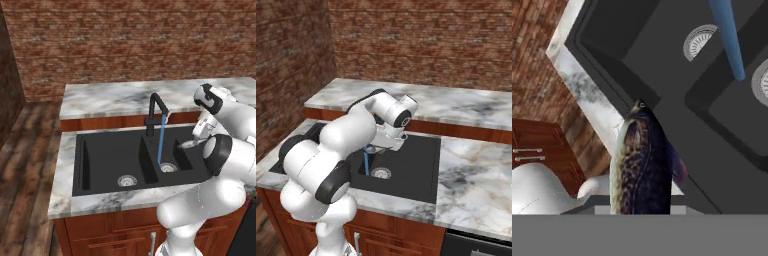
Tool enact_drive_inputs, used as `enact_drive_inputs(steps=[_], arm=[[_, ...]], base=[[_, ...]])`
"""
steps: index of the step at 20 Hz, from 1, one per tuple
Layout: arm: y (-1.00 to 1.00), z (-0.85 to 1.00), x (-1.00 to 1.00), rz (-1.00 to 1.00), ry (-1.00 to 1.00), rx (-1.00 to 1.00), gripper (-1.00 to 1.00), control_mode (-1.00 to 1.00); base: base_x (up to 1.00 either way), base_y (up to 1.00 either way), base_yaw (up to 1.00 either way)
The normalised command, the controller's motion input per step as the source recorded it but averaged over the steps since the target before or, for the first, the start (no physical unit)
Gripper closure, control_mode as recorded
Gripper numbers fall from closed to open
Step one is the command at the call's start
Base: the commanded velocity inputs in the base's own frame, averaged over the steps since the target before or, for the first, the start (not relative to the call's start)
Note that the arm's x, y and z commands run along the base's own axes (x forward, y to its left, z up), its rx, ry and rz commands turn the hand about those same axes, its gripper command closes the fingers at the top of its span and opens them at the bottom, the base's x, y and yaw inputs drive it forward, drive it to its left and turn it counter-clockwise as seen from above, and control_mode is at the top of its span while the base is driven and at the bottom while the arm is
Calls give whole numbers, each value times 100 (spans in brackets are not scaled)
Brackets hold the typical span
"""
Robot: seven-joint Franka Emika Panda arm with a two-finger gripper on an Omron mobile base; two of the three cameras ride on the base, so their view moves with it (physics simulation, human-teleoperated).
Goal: Take the fish out of the fridge, briefly rinse it in the sink, and place it on the tray next to the sink.
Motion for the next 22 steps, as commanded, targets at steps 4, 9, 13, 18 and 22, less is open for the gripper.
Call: enact_drive_inputs(steps=[4, 9, 13, 18, 22], arm=[[5, -13, 13, 25, 0, 24, 100, -100], [11, -36, 3, 2, -3, 14, 100, -100], [24, -8, 43, 0, -4, 5, 100, -100], [46, 0, 57, -5, -3, 0, 100, -100], [47, 0, 48, -7, -3, 0, 100, -100]], base=[[0, 0, 0], [0, 0, 0], [0, 0, 0], [0, 0, 0], [0, 0, 0]])
